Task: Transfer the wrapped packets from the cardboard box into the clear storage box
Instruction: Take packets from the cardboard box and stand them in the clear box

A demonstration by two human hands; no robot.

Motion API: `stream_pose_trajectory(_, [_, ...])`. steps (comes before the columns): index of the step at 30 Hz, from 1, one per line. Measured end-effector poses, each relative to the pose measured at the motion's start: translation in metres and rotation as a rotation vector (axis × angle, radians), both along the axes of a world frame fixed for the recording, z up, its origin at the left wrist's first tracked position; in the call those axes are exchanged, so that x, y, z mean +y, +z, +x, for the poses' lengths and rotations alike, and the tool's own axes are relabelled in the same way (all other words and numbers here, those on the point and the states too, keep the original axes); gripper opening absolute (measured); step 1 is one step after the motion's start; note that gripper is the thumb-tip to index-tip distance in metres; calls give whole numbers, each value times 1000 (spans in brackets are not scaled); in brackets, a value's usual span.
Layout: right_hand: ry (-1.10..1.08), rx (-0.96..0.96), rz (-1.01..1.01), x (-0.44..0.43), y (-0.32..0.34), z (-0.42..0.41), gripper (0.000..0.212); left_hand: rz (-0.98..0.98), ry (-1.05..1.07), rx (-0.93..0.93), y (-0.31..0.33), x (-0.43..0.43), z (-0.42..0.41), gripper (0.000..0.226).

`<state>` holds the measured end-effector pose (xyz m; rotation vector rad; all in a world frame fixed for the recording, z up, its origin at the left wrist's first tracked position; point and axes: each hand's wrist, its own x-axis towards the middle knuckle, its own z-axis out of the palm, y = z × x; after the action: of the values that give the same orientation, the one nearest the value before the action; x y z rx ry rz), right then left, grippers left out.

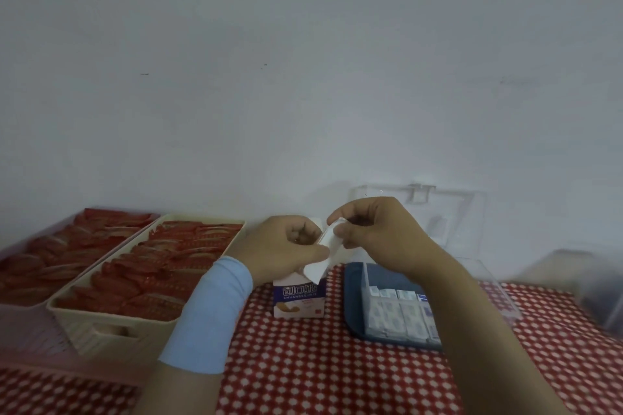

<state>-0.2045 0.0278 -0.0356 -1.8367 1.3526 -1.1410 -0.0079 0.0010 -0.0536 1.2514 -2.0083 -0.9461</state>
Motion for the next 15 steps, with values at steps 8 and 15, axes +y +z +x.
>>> stream_pose_trajectory(8, [17,-139,212,13,9,-17,29,-32,109,245,-3,23,-33,5])
stream_pose_trajectory(15, [67,-283,381,30,16,-49,7,29,88,384,-3,29,-69,10])
